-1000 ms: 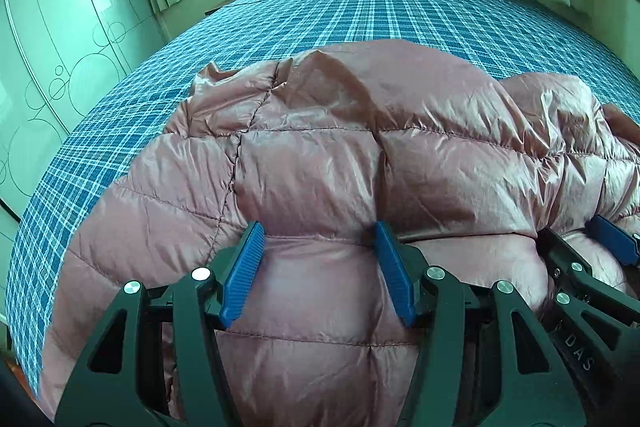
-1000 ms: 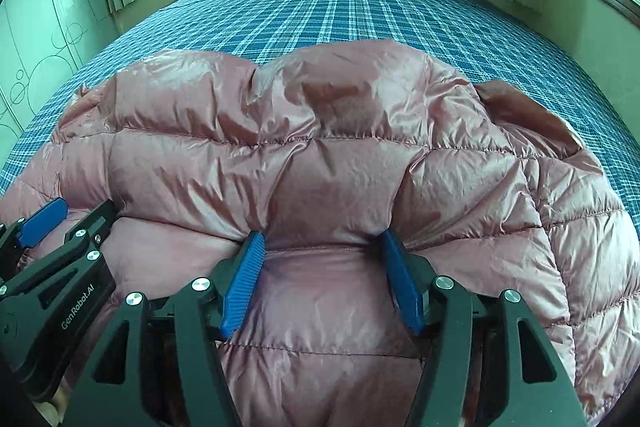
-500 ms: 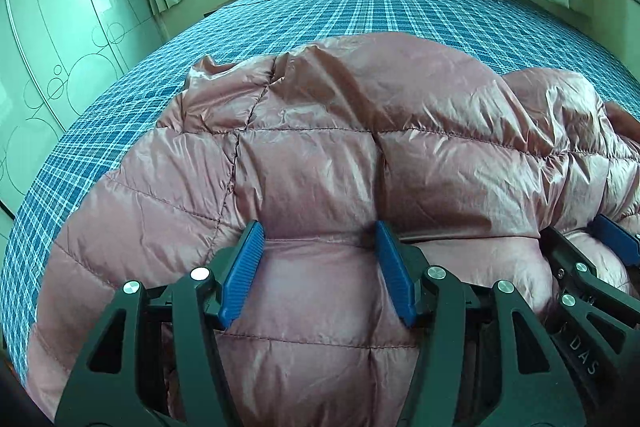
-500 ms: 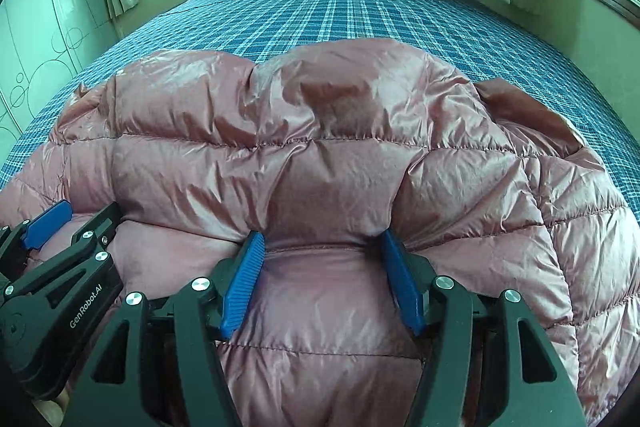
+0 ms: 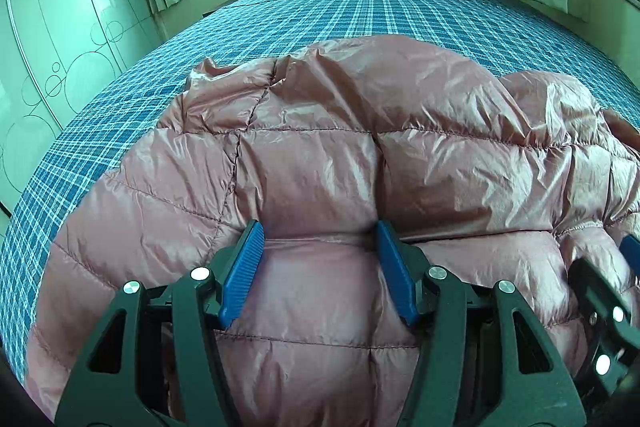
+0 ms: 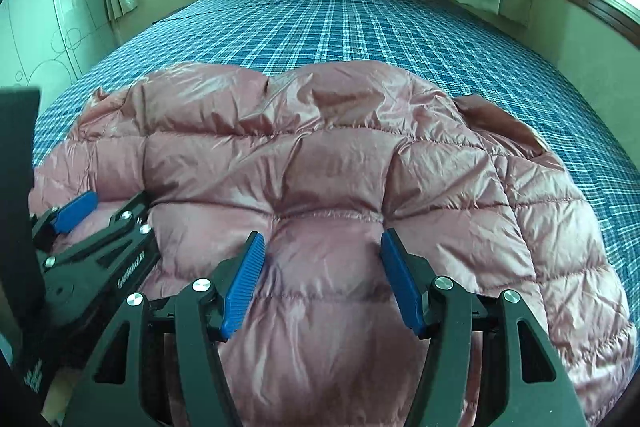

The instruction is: Fold large clothes

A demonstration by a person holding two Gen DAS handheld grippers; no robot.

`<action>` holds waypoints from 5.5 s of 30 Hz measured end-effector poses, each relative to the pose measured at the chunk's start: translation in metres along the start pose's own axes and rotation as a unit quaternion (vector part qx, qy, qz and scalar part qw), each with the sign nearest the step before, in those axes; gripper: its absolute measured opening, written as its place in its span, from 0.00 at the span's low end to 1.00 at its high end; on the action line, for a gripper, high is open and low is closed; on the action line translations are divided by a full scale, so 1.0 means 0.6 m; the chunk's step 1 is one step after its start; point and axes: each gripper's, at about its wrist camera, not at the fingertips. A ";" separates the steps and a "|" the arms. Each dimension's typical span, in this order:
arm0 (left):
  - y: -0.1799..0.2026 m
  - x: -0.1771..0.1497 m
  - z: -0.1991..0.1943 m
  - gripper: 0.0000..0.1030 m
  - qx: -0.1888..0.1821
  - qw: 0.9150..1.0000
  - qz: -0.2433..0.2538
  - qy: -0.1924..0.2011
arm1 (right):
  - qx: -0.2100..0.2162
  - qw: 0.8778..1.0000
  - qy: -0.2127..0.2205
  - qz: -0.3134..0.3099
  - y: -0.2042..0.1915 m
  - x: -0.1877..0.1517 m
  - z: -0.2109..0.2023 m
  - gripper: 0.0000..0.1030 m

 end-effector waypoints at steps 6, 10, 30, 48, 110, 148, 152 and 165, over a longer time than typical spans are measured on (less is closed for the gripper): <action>-0.004 0.000 -0.002 0.57 -0.005 1.000 -0.004 0.000 | 0.004 1.000 -0.005 -0.001 -0.002 -0.017 0.014 0.54; -0.004 0.000 -0.003 0.57 -0.006 1.000 -0.004 -0.001 | -0.004 1.000 -0.002 -0.010 -0.007 -0.020 0.023 0.55; -0.195 -0.027 -0.095 0.67 -0.061 0.990 -0.124 -0.002 | -0.001 1.000 0.004 -0.007 -0.012 -0.024 0.022 0.55; -0.316 -0.057 -0.068 0.73 -0.176 0.946 -0.271 -0.012 | -0.001 1.000 0.004 -0.006 -0.013 -0.025 0.025 0.55; 0.006 0.069 -0.254 0.14 -0.348 0.929 -0.121 0.033 | -0.033 0.997 0.040 0.051 0.212 -0.010 -0.123 0.56; 0.341 -0.046 -0.189 0.40 -0.318 0.947 -0.015 -0.048 | -0.094 0.983 -0.021 0.159 0.431 -0.152 -0.112 0.56; 0.336 -0.049 -0.240 0.51 -0.342 0.939 -0.010 -0.030 | -0.101 0.982 -0.018 0.159 0.431 -0.161 -0.129 0.56; 0.153 -0.055 -0.272 0.59 -0.339 0.936 -0.096 0.003 | -0.097 0.984 0.005 0.151 0.410 -0.162 -0.193 0.56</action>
Point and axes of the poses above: each gripper's, at about its wrist camera, not at the fingertips, and z roughly the way its jaws point, y to its right, x to its top, and after that the axes turned 1 degree about -x, right-handed
